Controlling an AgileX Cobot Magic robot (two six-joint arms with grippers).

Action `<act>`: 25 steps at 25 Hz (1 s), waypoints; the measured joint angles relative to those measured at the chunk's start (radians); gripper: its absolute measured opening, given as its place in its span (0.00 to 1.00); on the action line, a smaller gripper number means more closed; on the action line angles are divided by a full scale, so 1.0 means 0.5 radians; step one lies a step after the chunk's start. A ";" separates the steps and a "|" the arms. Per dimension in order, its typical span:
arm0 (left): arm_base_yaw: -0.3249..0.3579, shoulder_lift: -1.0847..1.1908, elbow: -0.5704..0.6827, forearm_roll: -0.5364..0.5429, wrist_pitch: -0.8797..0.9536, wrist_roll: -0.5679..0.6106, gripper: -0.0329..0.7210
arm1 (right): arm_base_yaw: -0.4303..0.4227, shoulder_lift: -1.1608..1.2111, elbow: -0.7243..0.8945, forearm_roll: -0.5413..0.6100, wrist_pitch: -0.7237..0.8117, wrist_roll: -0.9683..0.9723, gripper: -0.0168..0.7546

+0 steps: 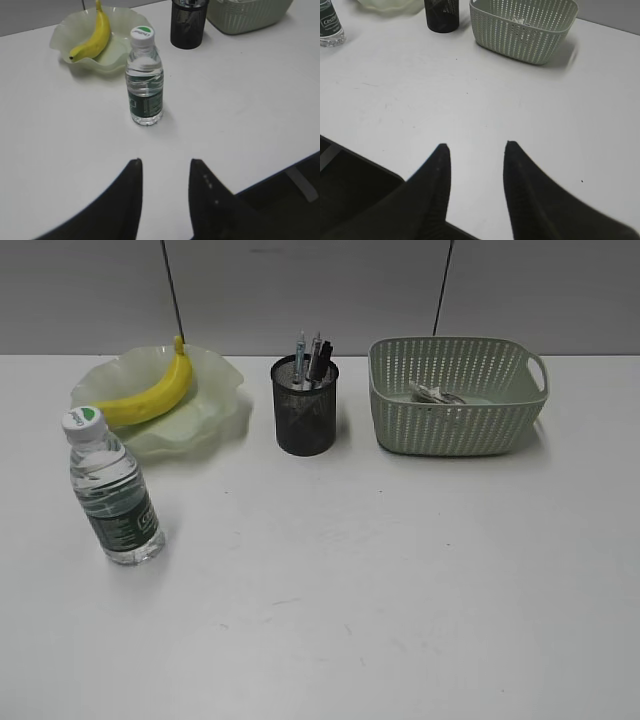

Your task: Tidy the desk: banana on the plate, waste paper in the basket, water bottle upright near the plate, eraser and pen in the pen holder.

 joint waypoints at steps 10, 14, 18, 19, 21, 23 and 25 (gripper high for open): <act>0.000 -0.009 0.000 -0.093 -0.017 0.119 0.36 | 0.000 0.000 0.000 0.000 0.000 0.000 0.41; 0.000 -0.009 0.000 -0.098 -0.017 0.119 0.36 | 0.000 0.000 0.000 0.000 0.000 0.000 0.41; 0.000 -0.009 0.000 -0.098 -0.017 0.119 0.36 | 0.000 0.000 0.000 0.000 0.000 0.000 0.41; 0.000 -0.009 0.000 -0.098 -0.017 0.119 0.36 | 0.000 0.000 0.000 0.000 0.000 0.000 0.41; 0.011 -0.013 0.000 -0.098 -0.019 0.119 0.36 | -0.009 0.000 0.000 0.000 0.000 0.000 0.41; 0.095 -0.013 0.000 -0.100 -0.019 0.119 0.36 | -0.080 0.000 0.000 0.000 -0.002 0.000 0.41; 0.265 -0.015 0.000 -0.100 -0.020 0.119 0.36 | -0.257 0.000 0.000 0.000 -0.002 0.000 0.41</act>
